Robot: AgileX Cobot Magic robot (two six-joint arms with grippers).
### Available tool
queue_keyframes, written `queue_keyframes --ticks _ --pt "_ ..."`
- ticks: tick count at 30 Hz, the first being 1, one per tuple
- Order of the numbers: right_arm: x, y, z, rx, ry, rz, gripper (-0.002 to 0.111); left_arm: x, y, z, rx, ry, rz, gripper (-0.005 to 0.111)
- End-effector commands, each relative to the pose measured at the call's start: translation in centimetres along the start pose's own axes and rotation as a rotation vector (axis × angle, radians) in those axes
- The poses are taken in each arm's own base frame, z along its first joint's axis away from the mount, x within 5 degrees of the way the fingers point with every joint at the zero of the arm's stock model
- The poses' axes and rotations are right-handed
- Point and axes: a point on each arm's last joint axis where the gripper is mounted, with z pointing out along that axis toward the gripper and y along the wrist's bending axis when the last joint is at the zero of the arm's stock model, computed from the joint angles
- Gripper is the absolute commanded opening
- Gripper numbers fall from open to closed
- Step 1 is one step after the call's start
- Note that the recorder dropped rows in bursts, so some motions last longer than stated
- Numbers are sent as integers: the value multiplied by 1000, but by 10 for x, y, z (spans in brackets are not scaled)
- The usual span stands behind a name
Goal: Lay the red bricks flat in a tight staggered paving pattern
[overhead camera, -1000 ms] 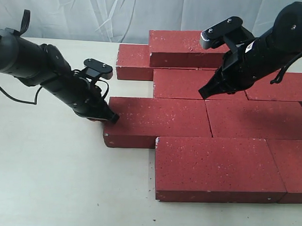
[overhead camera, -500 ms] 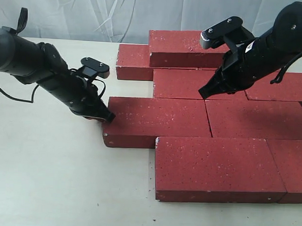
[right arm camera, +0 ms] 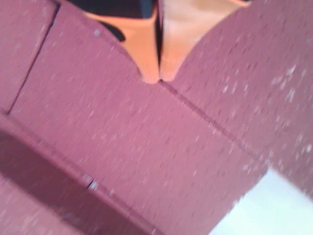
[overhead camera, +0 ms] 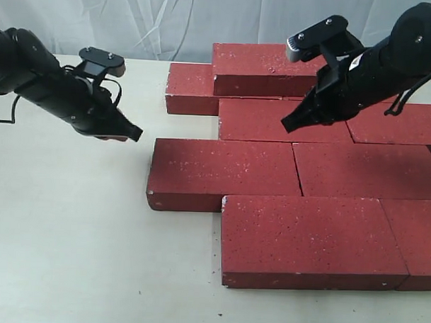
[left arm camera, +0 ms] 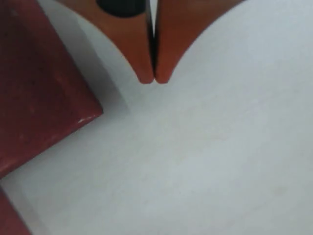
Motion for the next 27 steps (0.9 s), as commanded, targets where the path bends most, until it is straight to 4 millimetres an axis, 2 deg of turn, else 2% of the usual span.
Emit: queue_keyframes --ticks 1,5,7,11,15,21,24,27 --pt "-17 -10 -2 91 -204 75 -1 -18 -13 -7 -38 -145 58 0" --pt "-21 -17 6 151 -266 43 -1 -30 -13 -2 -167 -270 26 0" --pt "-22 -29 8 203 -309 43 -1 -38 -11 0 -225 -313 45 0" --pt "-27 -68 8 238 -297 159 -1 -66 -24 5 -41 -275 133 0" --pt "-31 -108 14 174 -164 261 -1 -100 -22 12 -15 -337 145 0" --pt "-29 -157 30 150 -87 398 -1 -127 -26 21 67 -329 245 0" --pt "-24 -170 38 142 -54 422 -1 -137 -30 23 122 -312 286 0" --pt "-19 -175 49 145 -28 413 -1 -145 -26 29 110 -296 265 0"
